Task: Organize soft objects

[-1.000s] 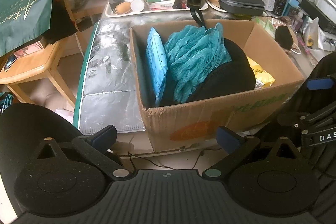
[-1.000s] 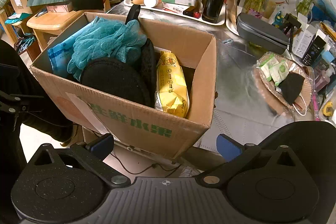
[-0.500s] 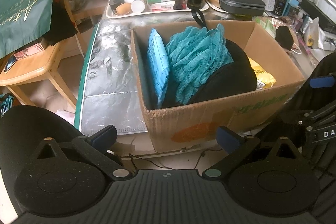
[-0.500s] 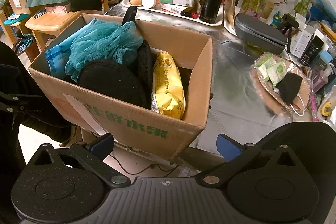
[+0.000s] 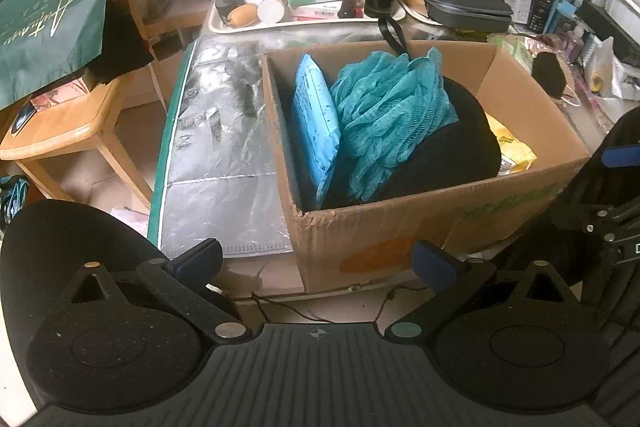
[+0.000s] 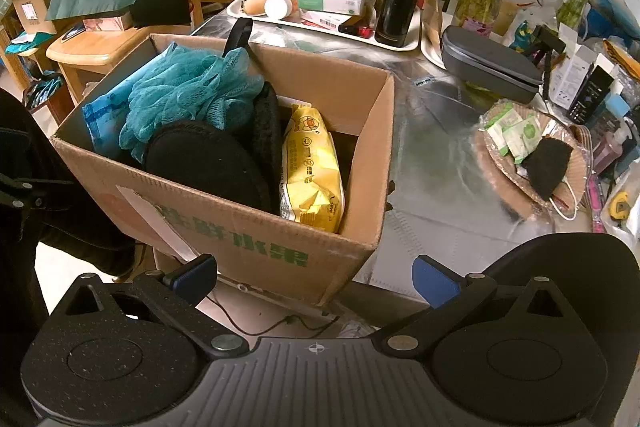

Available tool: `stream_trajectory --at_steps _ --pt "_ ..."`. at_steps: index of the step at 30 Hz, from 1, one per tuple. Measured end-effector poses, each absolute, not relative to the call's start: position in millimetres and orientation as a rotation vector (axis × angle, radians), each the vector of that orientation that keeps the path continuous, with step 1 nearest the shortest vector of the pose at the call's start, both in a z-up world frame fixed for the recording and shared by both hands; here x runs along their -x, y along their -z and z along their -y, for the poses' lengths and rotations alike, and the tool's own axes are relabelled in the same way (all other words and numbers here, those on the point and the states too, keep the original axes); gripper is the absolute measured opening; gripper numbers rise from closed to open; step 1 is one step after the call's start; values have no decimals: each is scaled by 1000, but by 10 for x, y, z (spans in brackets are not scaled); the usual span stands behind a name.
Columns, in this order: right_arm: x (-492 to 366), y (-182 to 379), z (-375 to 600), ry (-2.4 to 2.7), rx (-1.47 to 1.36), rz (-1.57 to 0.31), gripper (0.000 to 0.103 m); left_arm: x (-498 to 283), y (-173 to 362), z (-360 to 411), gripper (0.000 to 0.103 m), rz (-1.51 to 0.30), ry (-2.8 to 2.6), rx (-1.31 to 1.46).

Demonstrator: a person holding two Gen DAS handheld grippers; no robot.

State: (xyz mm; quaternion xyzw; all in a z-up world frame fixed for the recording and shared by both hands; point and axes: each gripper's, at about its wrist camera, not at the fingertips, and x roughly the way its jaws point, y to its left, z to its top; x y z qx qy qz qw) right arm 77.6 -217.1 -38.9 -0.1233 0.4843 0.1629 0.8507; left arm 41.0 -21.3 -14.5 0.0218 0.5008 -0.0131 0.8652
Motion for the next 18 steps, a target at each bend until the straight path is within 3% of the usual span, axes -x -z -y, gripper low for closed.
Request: stream_trajectory --at_steps 18 --pt "-776 401 2146 -352 257 -1023 103 -405 142 219 103 -1048 32 -54"
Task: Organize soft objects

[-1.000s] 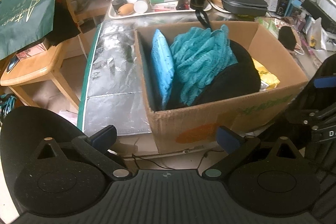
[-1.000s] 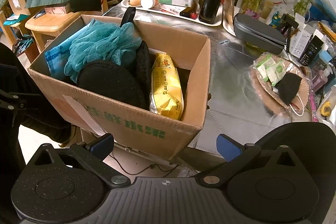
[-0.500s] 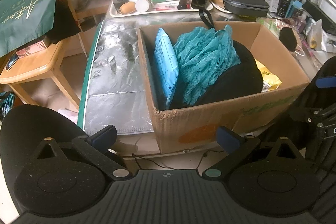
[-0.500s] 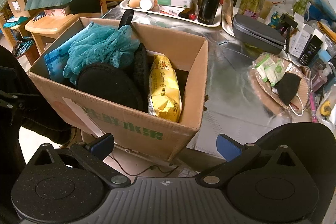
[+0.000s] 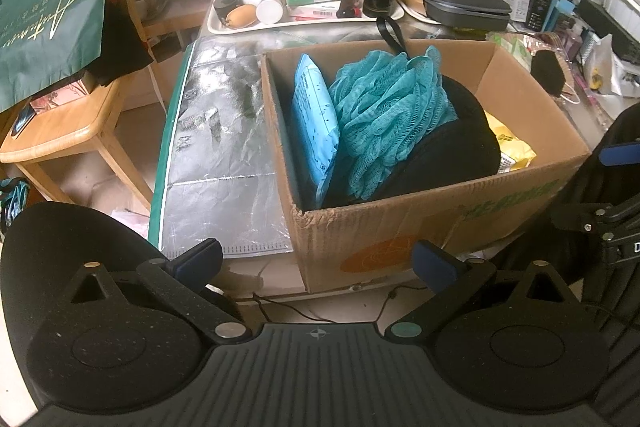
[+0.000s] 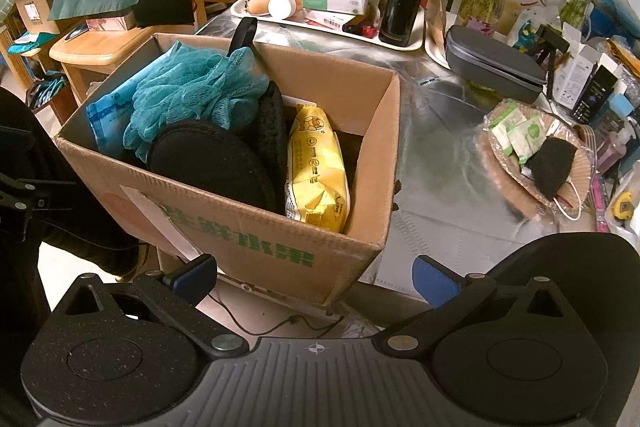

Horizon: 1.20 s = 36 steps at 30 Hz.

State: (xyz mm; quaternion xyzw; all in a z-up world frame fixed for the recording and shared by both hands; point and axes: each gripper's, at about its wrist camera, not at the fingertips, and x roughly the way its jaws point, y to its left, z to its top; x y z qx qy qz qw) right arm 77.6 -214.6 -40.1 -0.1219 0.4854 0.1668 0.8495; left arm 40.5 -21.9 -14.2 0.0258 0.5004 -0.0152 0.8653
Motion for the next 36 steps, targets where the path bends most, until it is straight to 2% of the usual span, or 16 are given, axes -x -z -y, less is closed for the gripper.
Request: stream_trajectory --at_steps 36 --pt "-776 399 2162 -355 251 -1024 103 -427 192 178 103 -1070 19 -56"
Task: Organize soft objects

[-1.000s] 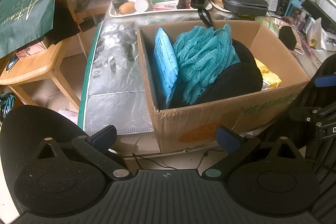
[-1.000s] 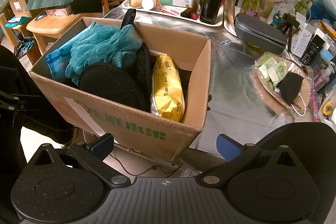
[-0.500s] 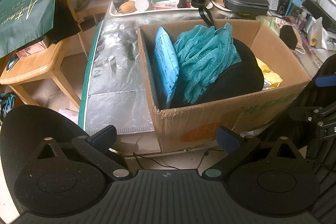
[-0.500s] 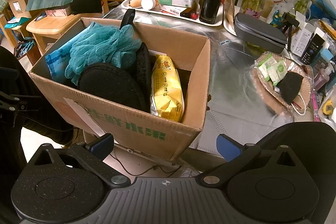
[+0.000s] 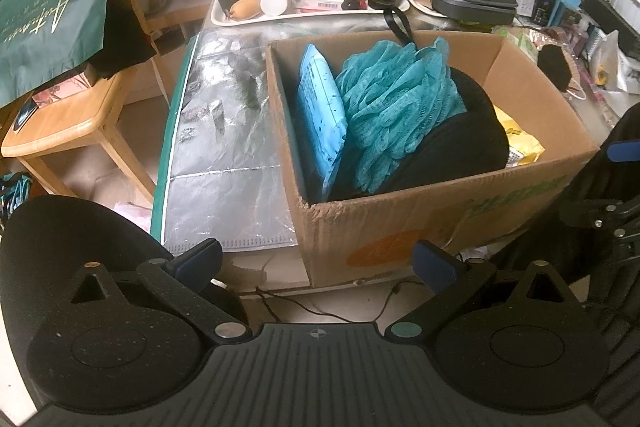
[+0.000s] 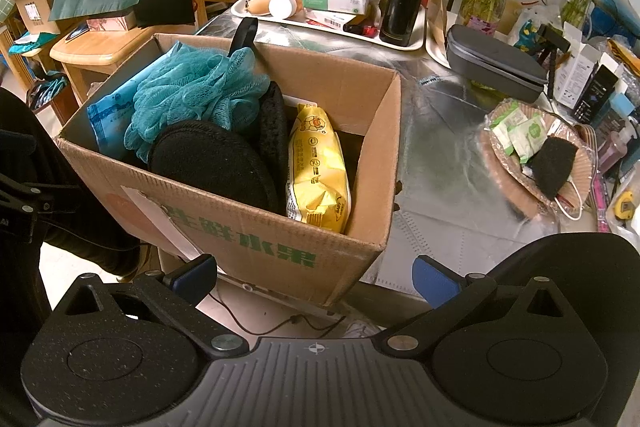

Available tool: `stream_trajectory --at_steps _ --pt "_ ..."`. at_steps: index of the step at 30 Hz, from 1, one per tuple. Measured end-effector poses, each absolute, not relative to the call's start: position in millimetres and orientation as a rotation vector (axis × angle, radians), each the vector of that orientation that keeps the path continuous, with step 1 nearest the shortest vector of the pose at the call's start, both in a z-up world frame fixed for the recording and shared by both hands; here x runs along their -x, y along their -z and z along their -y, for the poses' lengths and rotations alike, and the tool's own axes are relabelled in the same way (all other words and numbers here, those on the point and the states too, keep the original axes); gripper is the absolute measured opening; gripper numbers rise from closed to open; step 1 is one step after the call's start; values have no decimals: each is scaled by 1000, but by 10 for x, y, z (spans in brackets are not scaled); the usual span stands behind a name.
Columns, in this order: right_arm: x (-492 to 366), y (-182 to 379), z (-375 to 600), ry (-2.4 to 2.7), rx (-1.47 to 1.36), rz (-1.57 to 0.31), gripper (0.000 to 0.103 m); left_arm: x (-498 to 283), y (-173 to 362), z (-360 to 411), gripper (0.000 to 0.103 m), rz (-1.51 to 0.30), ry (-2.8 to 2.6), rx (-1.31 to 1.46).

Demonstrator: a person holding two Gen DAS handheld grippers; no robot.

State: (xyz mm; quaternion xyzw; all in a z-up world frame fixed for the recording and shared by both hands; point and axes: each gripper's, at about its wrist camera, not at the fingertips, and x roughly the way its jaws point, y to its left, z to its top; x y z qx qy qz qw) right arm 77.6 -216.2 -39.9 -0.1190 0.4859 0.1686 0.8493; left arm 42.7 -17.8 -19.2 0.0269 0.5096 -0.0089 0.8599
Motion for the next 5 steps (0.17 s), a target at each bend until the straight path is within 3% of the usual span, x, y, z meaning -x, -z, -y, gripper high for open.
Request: stream_trajectory --at_steps 5 --pt "-786 372 2185 -353 249 -1021 103 -408 170 169 103 -1047 12 -50"
